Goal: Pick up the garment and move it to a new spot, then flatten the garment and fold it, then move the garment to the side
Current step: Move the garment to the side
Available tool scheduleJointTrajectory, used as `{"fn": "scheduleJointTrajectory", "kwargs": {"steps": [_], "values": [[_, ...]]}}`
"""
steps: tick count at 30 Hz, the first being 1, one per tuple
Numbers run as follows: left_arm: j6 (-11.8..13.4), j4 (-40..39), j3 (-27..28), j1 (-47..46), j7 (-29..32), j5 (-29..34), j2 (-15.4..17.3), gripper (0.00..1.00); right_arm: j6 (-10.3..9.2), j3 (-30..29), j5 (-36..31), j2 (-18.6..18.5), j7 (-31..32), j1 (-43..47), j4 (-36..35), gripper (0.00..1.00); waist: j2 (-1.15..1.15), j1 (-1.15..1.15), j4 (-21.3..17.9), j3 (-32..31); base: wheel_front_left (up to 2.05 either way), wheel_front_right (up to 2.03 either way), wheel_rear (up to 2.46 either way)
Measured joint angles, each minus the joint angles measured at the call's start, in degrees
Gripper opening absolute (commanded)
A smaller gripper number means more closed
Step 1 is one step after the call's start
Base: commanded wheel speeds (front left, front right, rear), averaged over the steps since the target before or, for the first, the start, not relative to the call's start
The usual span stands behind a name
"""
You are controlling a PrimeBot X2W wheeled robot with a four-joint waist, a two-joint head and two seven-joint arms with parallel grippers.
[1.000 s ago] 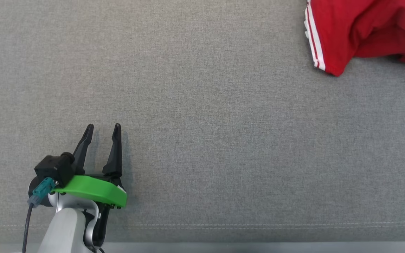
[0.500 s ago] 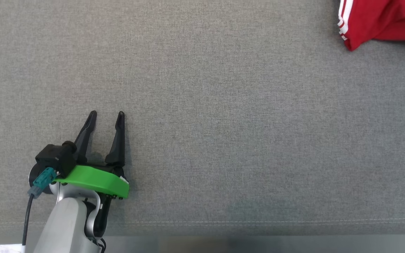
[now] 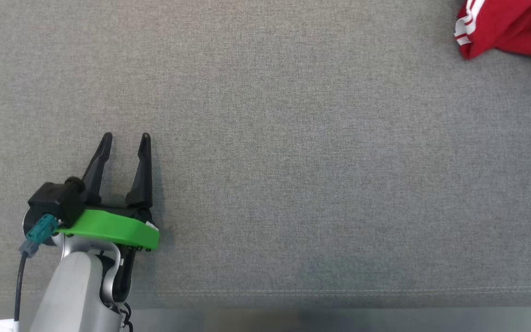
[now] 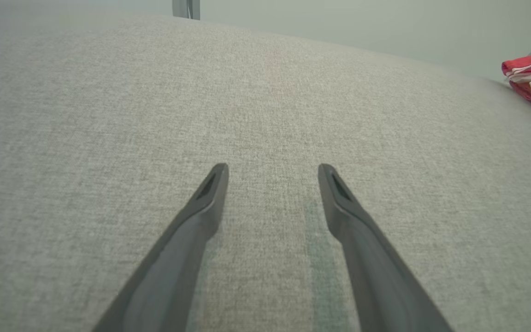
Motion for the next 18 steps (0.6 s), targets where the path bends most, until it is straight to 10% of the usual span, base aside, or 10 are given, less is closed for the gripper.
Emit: {"fn": "scheduleJointTrajectory", "kwargs": {"steps": [4, 6, 7, 18], "values": [[0.0, -1.8, 0.5, -1.1, 0.0, 0.1, 0.1, 1.00, 0.01, 0.6, -3.2, -1.1, -5.2, 0.4, -0.3, 0.02, 0.00, 0.00, -0.2, 0.1, 0.00, 0.00, 0.00], [0.0, -2.3, 0.5, -1.5, 0.0, 0.1, 0.1, 1.00, 0.01, 0.7, -3.9, -1.1, -7.8, 0.4, -0.4, 0.82, 0.00, 0.00, -0.3, 0.1, 0.00, 0.00, 0.00], [0.0, -2.5, 0.5, -1.5, 0.0, 0.1, 0.1, 1.00, 0.01, 1.0, -4.3, -1.1, -8.4, 0.6, -0.5, 0.96, 0.00, 0.00, -0.4, 0.1, 0.00, 0.00, 0.00], [0.0, -2.4, -0.2, -1.6, 0.0, 0.5, 0.1, 1.00, 0.01, 4.0, -9.0, 1.1, -16.6, 6.3, 2.0, 1.00, 0.00, 0.00, -0.7, -1.2, 0.00, 0.00, 0.00]]}}
